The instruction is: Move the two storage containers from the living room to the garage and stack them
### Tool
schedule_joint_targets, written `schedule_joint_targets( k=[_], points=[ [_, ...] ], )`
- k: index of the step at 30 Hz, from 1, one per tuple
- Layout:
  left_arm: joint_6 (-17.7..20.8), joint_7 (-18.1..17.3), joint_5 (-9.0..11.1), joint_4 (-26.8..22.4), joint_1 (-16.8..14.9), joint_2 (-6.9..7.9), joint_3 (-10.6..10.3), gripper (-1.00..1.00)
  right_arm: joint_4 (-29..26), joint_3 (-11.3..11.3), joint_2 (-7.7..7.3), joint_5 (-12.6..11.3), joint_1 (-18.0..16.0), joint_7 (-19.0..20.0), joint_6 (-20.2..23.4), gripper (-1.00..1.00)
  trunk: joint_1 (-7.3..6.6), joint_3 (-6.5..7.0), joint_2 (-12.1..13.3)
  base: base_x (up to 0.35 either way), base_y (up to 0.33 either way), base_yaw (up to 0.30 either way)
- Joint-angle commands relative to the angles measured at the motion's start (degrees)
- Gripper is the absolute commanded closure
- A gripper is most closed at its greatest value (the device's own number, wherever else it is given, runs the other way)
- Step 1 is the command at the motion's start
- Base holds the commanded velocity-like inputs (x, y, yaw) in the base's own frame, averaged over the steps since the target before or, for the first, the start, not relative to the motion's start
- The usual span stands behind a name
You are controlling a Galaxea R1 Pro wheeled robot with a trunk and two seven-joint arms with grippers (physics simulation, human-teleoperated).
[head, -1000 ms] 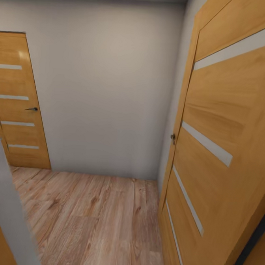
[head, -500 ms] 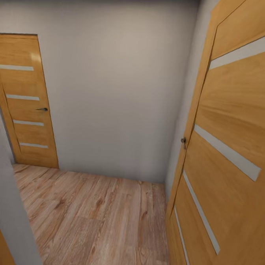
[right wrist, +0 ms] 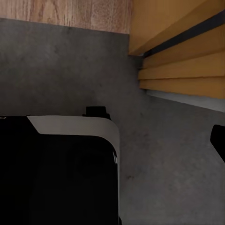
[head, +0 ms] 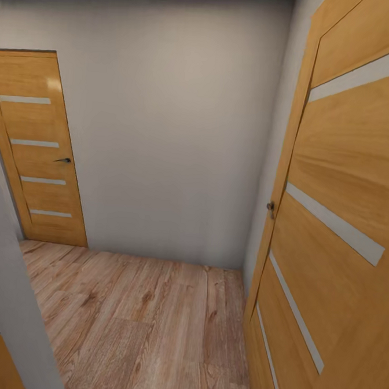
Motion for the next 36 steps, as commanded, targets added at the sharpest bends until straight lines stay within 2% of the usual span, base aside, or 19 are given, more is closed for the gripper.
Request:
schedule_joint_targets(
  k=[1, 26, 36],
  points=[
    [-0.1, 0.1, 0.4, 0.0, 0.0, -0.01, -0.5, -1.0, 0.1, 0.5, 0.0, -0.5, -0.1, 0.0, -0.3, -1.0, 0.0, -0.07, 0.0, 0.0, 0.0, 0.0],
    [-0.1, 0.2, 0.4, 0.0, 0.0, -0.07, -0.4, -1.0, 0.1, 0.6, -0.17, -0.5, -0.1, 0.0, -0.3, -1.0, 0.0, -0.07, 0.0, 0.027, 0.034, 0.0],
    [-0.1, 0.1, 0.3, 0.0, 0.0, -0.01, -0.5, -1.0, 0.1, 0.6, -0.17, -0.5, -0.1, 0.0, -0.3, -1.0, 0.0, -0.07, 0.0, 0.269, 0.0, 0.0]
  ],
)
